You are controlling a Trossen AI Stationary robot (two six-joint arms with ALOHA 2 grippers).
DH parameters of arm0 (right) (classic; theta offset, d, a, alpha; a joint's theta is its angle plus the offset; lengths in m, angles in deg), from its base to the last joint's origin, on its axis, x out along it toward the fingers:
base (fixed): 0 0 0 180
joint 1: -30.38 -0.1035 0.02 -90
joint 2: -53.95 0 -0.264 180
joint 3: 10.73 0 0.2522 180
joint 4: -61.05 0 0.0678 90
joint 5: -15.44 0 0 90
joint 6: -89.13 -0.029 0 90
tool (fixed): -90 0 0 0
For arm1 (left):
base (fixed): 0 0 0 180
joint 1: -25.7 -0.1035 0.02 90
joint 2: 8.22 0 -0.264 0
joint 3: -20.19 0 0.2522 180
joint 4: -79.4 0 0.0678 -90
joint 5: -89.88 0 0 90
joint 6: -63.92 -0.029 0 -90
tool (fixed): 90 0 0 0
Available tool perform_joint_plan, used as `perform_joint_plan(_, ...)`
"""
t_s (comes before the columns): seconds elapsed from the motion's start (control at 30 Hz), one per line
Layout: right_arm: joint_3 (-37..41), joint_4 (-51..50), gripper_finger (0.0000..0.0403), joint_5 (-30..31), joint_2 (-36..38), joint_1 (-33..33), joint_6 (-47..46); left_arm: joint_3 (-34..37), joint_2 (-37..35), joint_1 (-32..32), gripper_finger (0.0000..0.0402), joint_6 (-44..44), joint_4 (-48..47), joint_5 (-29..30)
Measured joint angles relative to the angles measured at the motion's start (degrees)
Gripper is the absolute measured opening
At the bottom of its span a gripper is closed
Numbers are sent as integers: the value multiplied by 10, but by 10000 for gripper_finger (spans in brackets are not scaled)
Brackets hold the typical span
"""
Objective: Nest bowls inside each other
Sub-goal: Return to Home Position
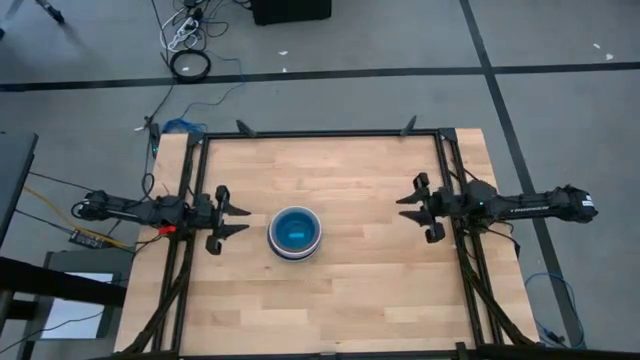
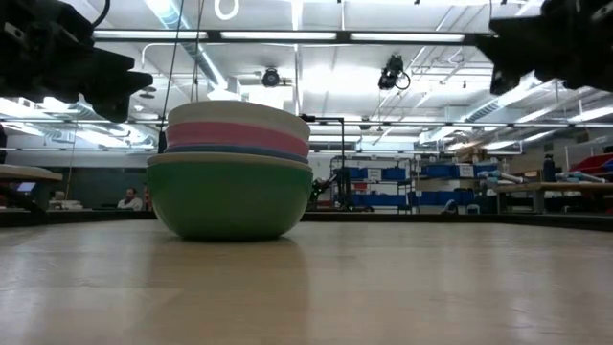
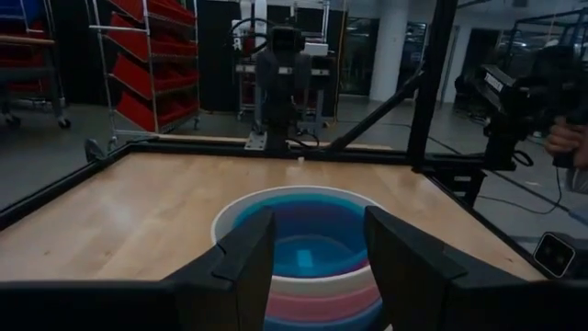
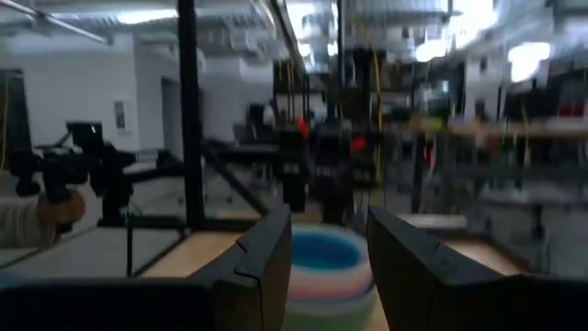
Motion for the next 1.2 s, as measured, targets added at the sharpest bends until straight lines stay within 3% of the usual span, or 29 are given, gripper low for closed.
perform_joint_plan(0.33,0,6,132,-54,125,0,34,0,0,0,177,11,2,0)
perform_joint_plan(0.5,0,-81,130,-55,189,0,38,0,0,0,177,8,18,2)
perform_joint_plan(0.83,0,-284,132,-54,184,0,46,0,0,0,177,-30,-1,-1)
perform_joint_plan(1.0,0,-293,132,-47,171,0,59,0,0,0,177,-79,-2,-1)
perform_joint_plan(1.2,0,-293,132,-45,155,0,9,0,0,0,177,-64,-2,2)
